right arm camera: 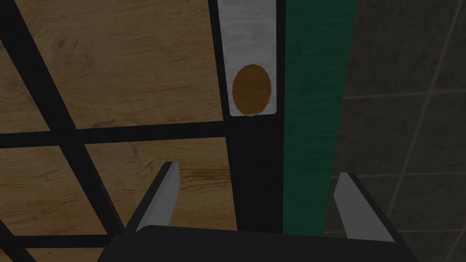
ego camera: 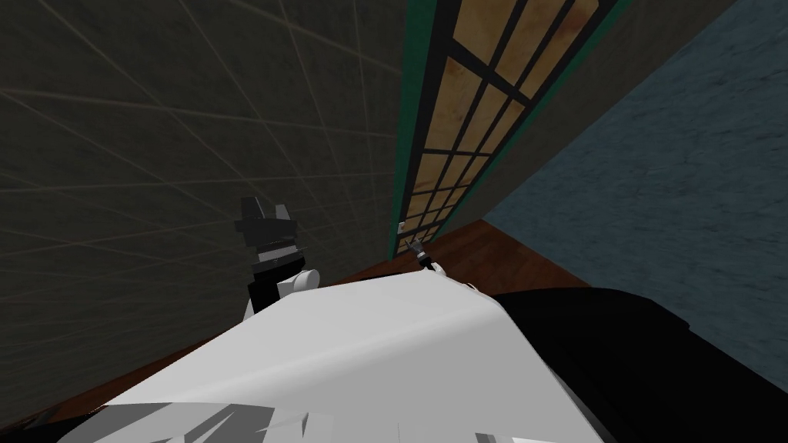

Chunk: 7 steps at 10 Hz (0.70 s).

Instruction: Pull the door open

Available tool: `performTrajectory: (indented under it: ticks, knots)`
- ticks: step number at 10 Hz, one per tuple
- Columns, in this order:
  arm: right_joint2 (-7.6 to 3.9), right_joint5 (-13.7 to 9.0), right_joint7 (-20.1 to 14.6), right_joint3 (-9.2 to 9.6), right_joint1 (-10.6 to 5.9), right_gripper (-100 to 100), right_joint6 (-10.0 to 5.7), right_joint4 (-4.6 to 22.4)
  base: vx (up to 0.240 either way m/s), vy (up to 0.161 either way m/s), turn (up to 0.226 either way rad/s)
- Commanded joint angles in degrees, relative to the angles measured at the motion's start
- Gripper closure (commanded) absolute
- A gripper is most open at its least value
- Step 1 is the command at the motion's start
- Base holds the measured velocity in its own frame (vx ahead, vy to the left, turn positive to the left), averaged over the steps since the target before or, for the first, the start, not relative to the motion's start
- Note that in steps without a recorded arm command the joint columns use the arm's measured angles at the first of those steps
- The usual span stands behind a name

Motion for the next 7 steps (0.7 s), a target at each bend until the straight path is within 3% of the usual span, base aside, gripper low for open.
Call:
performTrajectory:
  ticks: [1,3,4,5,7]
  knots:
    - [-0.99,-1.08,-0.10,-1.00,0.77,-100,-1.19,0.86,0.147,0.121,0.258]
    - [-0.99,-1.08,-0.10,-1.00,0.77,-100,-1.19,0.86,0.066,0.068,0.023]
    - [-2.09,-2.32,-0.12,-2.17,1.21,-100,-2.52,2.43,0.103,0.077,0.267]
    - [-2.48,-2.76,-0.13,-2.59,1.36,-100,-2.99,2.97,0.166,0.068,0.247]
    - [-2.48,-2.76,-0.13,-2.59,1.36,-100,-2.99,2.97,0.069,0.022,-0.007]
